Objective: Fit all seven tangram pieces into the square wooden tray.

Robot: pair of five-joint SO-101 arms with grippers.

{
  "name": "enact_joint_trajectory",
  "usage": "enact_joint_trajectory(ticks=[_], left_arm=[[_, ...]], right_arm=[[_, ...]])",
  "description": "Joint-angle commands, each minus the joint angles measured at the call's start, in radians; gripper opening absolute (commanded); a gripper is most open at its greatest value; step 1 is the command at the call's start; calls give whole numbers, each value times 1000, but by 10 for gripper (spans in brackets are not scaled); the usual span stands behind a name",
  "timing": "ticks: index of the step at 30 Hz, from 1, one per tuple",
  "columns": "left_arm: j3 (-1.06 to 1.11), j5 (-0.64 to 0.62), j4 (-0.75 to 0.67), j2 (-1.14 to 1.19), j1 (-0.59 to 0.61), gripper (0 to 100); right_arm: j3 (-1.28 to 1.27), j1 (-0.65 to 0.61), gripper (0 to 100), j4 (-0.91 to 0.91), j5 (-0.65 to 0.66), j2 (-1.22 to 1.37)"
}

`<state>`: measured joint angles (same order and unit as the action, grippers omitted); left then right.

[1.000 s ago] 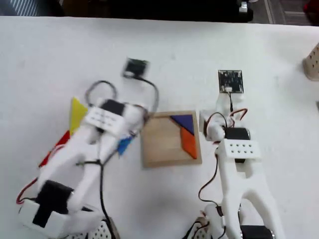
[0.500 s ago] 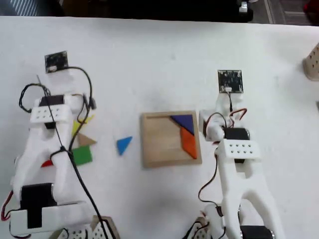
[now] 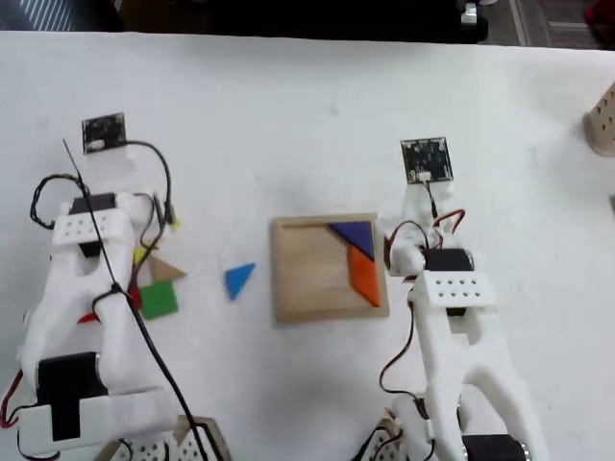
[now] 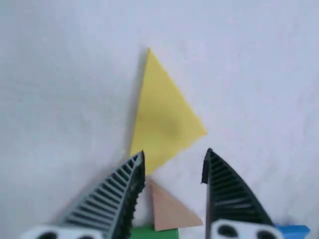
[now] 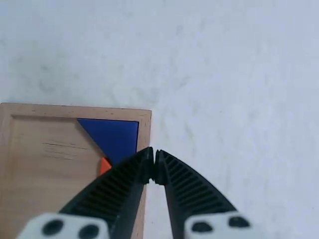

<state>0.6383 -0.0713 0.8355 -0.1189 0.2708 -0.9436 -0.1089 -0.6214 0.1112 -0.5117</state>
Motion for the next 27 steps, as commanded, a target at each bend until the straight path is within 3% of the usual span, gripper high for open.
enact_joint_trajectory(ticks=[1, 5, 14, 27], left_arm=[[25, 137, 3, -53, -53, 195], [60, 196, 77, -79, -165, 195], [269, 336, 38, -302, -366, 195], [288, 301, -21, -243, -426, 196]], right_arm=[[12, -15, 18, 25, 23, -36], [12, -15, 18, 25, 23, -36], [12, -15, 18, 27, 23, -36], [11, -15, 18, 27, 23, -35]])
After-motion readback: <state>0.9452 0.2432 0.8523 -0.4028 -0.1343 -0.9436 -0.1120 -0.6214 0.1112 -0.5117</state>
